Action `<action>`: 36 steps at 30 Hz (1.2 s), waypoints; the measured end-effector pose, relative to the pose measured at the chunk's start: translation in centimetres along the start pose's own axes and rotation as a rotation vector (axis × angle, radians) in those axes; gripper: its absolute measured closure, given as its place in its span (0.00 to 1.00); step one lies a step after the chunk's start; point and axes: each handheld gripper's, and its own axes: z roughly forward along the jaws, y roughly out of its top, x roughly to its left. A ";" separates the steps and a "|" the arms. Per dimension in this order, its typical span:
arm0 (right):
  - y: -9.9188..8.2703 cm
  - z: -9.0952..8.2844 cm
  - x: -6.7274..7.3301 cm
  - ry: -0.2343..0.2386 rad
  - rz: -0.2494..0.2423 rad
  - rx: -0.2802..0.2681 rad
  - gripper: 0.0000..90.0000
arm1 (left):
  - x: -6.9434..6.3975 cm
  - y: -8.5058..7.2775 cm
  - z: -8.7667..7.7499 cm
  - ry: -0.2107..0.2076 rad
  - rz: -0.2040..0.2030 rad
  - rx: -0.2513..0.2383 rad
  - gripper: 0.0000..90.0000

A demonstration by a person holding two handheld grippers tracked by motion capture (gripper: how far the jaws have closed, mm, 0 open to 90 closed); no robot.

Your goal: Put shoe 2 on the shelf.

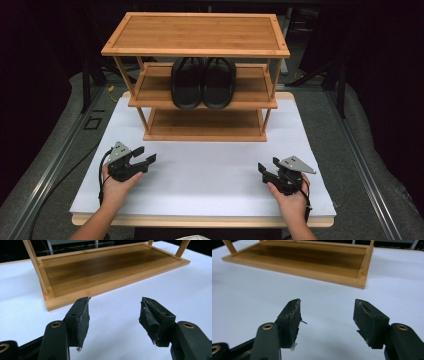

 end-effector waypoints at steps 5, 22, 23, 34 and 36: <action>-0.4 0.5 0.2 -0.002 -0.028 0.034 0.43 | -0.1 -0.5 0.6 -0.009 0.002 0.039 0.45; -1.0 1.3 -0.3 0.010 0.002 0.078 0.44 | -0.4 -1.2 2.1 -0.024 0.021 0.134 0.44; -1.0 1.3 -0.4 0.008 0.003 0.078 0.44 | -0.3 -1.2 2.1 -0.023 0.025 0.134 0.44; -1.2 1.3 -0.8 -0.018 0.016 0.088 0.39 | 0.6 -1.2 1.8 0.024 -0.018 0.137 0.38; -1.2 1.3 -0.9 -0.030 0.021 0.087 0.37 | 0.8 -1.2 1.7 0.028 -0.024 0.136 0.37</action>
